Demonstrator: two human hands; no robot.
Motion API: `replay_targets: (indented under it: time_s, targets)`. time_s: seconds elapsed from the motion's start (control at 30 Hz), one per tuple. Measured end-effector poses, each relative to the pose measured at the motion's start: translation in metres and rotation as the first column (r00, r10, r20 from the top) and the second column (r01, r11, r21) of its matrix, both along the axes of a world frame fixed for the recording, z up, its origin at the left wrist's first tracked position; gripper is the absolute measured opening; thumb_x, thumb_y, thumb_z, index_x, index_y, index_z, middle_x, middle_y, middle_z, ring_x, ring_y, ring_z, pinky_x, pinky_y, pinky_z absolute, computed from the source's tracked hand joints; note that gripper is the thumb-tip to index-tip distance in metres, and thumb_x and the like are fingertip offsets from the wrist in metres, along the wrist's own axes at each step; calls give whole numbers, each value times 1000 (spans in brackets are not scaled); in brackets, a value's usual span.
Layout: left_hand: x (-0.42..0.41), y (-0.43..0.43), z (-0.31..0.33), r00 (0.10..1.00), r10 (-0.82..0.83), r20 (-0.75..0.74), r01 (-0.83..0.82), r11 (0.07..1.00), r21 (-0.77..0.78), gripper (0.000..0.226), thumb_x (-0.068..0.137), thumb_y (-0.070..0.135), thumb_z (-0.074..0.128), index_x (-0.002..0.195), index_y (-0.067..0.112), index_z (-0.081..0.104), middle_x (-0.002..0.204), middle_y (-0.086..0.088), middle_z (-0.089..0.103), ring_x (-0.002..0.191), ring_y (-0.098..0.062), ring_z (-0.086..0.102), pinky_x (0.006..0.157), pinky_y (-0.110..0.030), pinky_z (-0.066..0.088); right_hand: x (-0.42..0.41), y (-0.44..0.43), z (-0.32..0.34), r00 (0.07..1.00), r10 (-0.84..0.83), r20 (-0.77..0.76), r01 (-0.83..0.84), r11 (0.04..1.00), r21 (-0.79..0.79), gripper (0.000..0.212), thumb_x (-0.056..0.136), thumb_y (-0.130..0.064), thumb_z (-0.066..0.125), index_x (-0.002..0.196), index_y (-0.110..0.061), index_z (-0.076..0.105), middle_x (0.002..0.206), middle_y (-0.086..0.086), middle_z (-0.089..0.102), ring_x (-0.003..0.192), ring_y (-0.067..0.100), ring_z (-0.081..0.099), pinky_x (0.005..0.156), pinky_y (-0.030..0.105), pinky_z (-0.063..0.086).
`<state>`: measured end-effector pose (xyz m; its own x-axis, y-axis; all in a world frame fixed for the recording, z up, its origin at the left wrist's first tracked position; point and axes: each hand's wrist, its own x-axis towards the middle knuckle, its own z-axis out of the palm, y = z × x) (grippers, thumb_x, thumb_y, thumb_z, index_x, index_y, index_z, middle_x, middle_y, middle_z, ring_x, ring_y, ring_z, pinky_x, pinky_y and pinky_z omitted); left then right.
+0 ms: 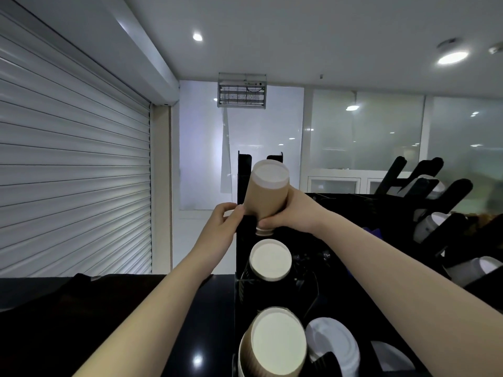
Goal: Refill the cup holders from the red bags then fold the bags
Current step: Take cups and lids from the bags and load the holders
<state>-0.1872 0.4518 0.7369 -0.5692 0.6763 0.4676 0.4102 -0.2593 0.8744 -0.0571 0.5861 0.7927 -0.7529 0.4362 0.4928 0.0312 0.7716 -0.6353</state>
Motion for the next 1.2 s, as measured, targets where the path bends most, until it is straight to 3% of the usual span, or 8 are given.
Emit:
replay_targets:
  time_s: [0.27, 0.37, 0.43, 0.53, 0.67, 0.83, 1.0, 1.2]
  targets:
    - [-5, 1, 1, 997, -77, 27, 76, 996, 36, 42, 72, 59, 59, 107, 37, 51, 105, 13, 64, 100, -11, 62, 97, -37, 47, 3, 0, -4, 996, -40, -85, 32, 996, -87, 66, 53, -27, 91, 112, -29, 60, 104, -12, 70, 98, 5, 64, 91, 30, 50]
    - [-5, -1, 6, 995, -101, -10, 101, 995, 20, 31, 86, 48, 59, 112, 36, 47, 114, 12, 60, 93, -8, 60, 89, -29, 45, 3, -1, -6, 990, -13, -139, -4, 992, -128, 71, 55, -26, 91, 117, -26, 57, 107, -10, 69, 99, 6, 65, 90, 30, 51]
    - [-4, -3, 8, 994, -110, -16, 110, 994, 4, 34, 92, 44, 54, 123, 36, 43, 121, 15, 56, 89, 2, 58, 85, -23, 41, 5, -5, -5, 990, 28, -137, -48, 989, -142, 68, 59, -21, 89, 118, -24, 55, 106, -10, 69, 97, 3, 65, 85, 25, 52]
    - [2, -10, 14, 990, -135, -52, 134, 991, -16, 45, 91, 47, 53, 133, 40, 39, 125, 25, 52, 106, 7, 54, 85, -22, 37, 11, -14, 3, 982, 50, -181, -74, 989, -130, 57, 66, -18, 87, 112, -28, 55, 102, -16, 67, 89, -8, 63, 72, 10, 48]
    - [19, -22, 36, 979, -99, -177, 127, 980, 153, 46, 91, 30, 61, 130, 44, 41, 120, 16, 60, 103, 9, 58, 73, -7, 46, 24, -34, 24, 944, 29, -330, -32, 999, -4, 60, 65, -24, 87, 114, -25, 54, 104, -18, 62, 86, -16, 58, 66, 3, 43]
    - [30, -32, 60, 977, -42, -210, 110, 940, 324, 63, 85, 8, 68, 131, 45, 46, 105, 1, 67, 88, -6, 66, 75, -17, 49, 40, -56, 50, 921, 104, -376, -86, 994, 64, 72, 67, -19, 87, 127, -16, 49, 117, -5, 64, 105, 3, 61, 84, 18, 51]
    - [29, -31, 72, 983, 33, -183, 39, 926, 375, 64, 83, 0, 66, 129, 41, 48, 104, 2, 64, 76, 2, 64, 64, -6, 44, 56, -61, 70, 807, 77, -586, -62, 997, 46, 57, 77, -24, 77, 123, -35, 45, 112, -10, 61, 90, -4, 62, 73, 11, 50]
    - [18, -23, 72, 986, 56, -154, 1, 939, 345, 68, 90, 1, 54, 130, 52, 35, 119, 13, 59, 109, -2, 59, 79, -13, 44, 54, -54, 89, 783, 59, -620, 80, 978, 193, 58, 74, -26, 79, 121, -41, 49, 109, -32, 56, 104, 0, 56, 80, 16, 51]
